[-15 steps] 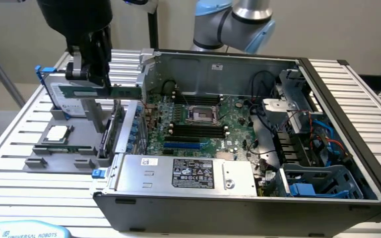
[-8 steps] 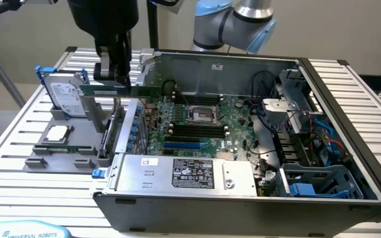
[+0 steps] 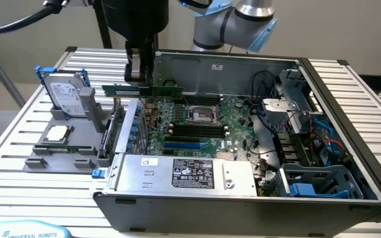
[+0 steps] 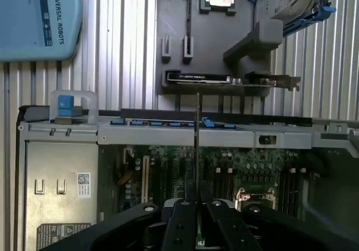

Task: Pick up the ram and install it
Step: 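Pick up the ram and move it above insertion slot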

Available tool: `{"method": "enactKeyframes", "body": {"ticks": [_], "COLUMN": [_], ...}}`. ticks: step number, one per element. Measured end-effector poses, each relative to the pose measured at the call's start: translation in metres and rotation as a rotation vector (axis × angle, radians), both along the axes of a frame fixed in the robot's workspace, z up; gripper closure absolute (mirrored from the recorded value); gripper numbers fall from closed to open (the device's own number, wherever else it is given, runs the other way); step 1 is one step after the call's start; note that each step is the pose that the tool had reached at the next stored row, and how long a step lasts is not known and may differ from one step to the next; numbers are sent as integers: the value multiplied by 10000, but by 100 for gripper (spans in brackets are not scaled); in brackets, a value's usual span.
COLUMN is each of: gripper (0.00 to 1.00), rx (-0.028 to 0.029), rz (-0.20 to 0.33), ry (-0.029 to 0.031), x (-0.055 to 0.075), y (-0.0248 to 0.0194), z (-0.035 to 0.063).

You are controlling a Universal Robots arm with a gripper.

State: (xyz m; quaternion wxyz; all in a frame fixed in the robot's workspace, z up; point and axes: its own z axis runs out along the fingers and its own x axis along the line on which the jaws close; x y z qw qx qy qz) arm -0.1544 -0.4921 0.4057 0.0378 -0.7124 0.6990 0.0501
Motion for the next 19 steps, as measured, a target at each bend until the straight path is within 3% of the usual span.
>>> {"method": "enactKeyframes", "body": {"ticks": [5,12,19], "gripper": [87,87,87], "rx": [0,0,-1], "rz": [-1,-1,0], "ry": [3,5,6], "x": [226,545,822], "y": [22,86,285], "z": [-58,-186,-313]}}
